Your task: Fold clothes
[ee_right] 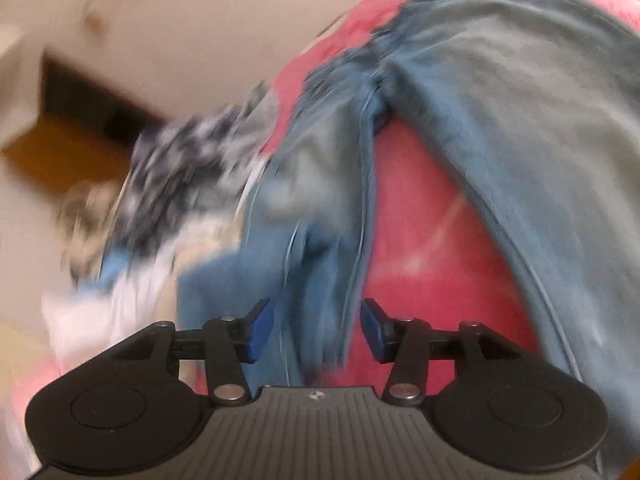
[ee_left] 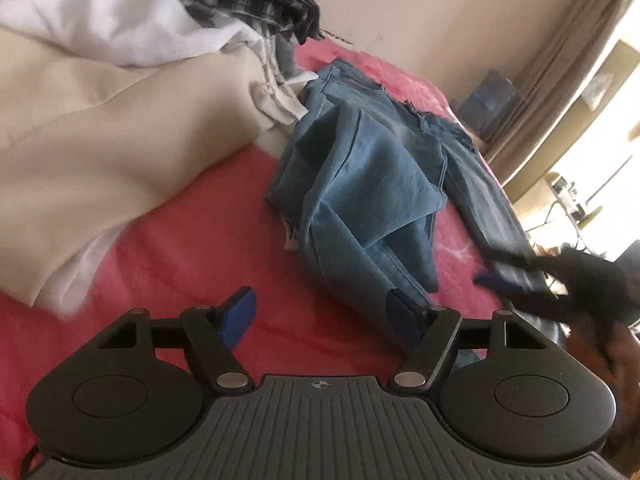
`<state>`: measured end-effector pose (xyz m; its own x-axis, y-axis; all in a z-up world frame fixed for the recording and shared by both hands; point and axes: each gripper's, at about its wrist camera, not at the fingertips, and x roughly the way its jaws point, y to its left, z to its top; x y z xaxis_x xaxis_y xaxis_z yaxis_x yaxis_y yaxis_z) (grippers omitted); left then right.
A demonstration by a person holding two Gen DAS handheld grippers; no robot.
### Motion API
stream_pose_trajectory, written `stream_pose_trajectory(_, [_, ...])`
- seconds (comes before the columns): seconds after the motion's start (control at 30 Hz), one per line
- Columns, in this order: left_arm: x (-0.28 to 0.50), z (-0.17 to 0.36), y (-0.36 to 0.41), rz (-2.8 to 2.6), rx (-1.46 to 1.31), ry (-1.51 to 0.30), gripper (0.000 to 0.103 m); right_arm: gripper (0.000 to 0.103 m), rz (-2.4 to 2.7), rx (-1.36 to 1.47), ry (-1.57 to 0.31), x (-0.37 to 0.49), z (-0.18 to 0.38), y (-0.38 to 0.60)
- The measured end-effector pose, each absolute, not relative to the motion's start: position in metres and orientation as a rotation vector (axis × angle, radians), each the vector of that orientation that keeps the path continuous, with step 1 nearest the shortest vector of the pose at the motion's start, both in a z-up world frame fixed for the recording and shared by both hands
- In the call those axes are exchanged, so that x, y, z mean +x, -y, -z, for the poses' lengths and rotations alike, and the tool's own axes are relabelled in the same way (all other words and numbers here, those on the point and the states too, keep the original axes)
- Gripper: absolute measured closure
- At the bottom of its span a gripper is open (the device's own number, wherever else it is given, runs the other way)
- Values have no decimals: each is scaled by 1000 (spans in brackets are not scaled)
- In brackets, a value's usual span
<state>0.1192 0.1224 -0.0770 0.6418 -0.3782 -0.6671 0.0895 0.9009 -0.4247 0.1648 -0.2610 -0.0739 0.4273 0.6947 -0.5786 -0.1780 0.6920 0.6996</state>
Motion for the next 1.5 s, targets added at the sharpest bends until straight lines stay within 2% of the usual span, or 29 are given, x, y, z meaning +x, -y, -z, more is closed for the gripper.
stream_pose_trajectory(0.1, [128,79,-115,289,-324,-831,31,44,-643,462,-1021,133,75,249])
stream_pose_trajectory(0.2, [130,83,-108,300,-315,-832,31,46,-654,377,-1046,116,81,231])
stream_pose_trajectory(0.23, [129,83,-106,306,-319,-838,31,55,-651,374,-1047,113,83,226])
stream_pose_trajectory(0.27, [127,84,-105,311,-324,-843,31,79,-647,376,-1054,111,85,222])
stream_pose_trajectory(0.3, [126,84,-104,324,-334,-845,31,89,-642,385,-1068,111,85,218])
stream_pose_trajectory(0.43, [105,75,-110,427,-390,-826,30,98,-676,448,-1090,98,80,215])
stream_pose_trajectory(0.5, [88,68,-118,458,-386,-822,18,98,-718,501,-1103,86,78,215])
stream_pose_trajectory(0.8, [3,34,-157,474,-332,-810,10,99,-895,766,-1239,9,86,206])
stream_pose_trajectory(1.03, [-30,30,-163,448,-312,-798,10,99,-898,1145,-1285,-53,101,234])
stream_pose_trajectory(1.2, [-46,30,-163,440,-299,-800,10,99,-680,1306,-1205,-85,120,285])
stream_pose_trajectory(1.33, [-51,40,-152,467,-232,-833,10,95,-436,1174,-1186,-88,127,309])
stream_pose_trajectory(1.37, [-53,44,-150,472,-226,-850,10,89,-384,1124,-1188,-88,127,312])
stream_pose_trajectory(1.5, [-59,60,-138,501,-203,-907,10,86,-307,970,-1159,-83,116,313])
